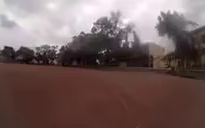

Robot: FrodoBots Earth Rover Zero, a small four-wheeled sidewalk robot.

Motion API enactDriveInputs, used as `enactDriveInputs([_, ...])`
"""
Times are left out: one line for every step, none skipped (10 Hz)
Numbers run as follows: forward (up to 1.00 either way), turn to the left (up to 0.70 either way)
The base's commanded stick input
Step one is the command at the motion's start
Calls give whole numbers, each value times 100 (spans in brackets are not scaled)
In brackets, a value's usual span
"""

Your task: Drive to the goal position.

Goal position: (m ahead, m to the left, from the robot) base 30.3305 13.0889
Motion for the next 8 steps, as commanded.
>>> enactDriveInputs([100, 0])
enactDriveInputs([100, 0])
enactDriveInputs([100, 0])
enactDriveInputs([100, 0])
enactDriveInputs([100, 0])
enactDriveInputs([100, 0])
enactDriveInputs([100, 0])
enactDriveInputs([100, 0])
